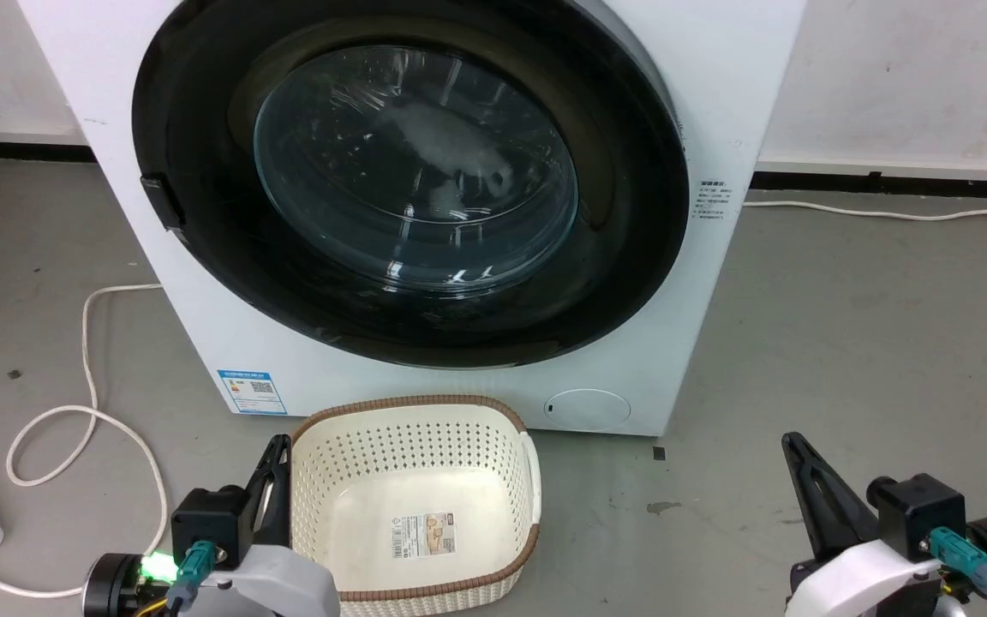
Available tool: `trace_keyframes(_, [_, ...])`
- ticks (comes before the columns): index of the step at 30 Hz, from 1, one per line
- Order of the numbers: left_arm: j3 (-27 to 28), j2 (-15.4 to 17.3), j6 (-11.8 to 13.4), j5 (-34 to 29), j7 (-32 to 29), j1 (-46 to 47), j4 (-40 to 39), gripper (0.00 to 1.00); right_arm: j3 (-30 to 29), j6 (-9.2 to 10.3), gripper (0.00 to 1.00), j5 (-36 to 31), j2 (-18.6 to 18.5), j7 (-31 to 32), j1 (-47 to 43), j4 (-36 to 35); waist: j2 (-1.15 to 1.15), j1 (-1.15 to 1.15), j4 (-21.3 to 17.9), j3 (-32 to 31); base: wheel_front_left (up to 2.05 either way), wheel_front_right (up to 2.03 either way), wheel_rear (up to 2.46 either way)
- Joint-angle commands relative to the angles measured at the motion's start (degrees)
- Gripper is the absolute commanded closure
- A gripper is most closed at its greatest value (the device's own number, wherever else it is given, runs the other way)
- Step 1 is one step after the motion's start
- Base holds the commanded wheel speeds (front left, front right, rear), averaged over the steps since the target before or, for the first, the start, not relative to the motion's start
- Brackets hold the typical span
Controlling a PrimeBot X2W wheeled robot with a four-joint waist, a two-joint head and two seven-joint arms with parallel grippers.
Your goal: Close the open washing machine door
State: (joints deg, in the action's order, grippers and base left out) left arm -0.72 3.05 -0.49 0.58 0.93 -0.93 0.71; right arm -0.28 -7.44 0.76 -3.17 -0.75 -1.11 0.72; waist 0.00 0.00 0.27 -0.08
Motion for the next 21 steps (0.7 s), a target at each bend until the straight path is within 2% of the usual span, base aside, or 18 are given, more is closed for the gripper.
trace_keyframes(1, [0.39, -0.07, 0.37, -0.44, -0.45, 0.86, -0.45, 1.00, 0.13, -0.04, 1.00, -0.50, 0.28, 0.27, 0.90, -0.54, 0.00, 0.00, -0.05, 0.02, 0.00, 0.00, 0.00])
trace_keyframes(21, [0.72, -0.17, 0.49, -0.58, -0.93, 0.93, -0.71, 1.00, 0.28, -0.05, 1.00, -0.76, 0.29, 0.75, 1.11, -0.72, 0.00, 0.00, -0.27, 0.08, 0.00, 0.00, 0.00])
